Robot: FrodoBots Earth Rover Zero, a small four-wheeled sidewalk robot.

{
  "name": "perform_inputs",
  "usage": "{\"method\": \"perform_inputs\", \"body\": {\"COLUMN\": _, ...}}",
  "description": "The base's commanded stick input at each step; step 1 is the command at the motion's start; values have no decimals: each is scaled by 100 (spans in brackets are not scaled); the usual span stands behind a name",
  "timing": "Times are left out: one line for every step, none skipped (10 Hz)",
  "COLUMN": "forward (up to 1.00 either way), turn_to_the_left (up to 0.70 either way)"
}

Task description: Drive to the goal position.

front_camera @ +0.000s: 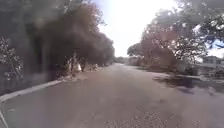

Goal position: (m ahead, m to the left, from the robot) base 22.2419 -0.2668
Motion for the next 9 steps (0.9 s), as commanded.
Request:
{"method": "perform_inputs", "body": {"forward": 50, "turn_to_the_left": 0}}
{"method": "perform_inputs", "body": {"forward": 50, "turn_to_the_left": 0}}
{"method": "perform_inputs", "body": {"forward": 50, "turn_to_the_left": 0}}
{"method": "perform_inputs", "body": {"forward": 50, "turn_to_the_left": 0}}
{"method": "perform_inputs", "body": {"forward": 50, "turn_to_the_left": 0}}
{"method": "perform_inputs", "body": {"forward": 50, "turn_to_the_left": 0}}
{"method": "perform_inputs", "body": {"forward": 50, "turn_to_the_left": 0}}
{"method": "perform_inputs", "body": {"forward": 50, "turn_to_the_left": 0}}
{"method": "perform_inputs", "body": {"forward": 50, "turn_to_the_left": 0}}
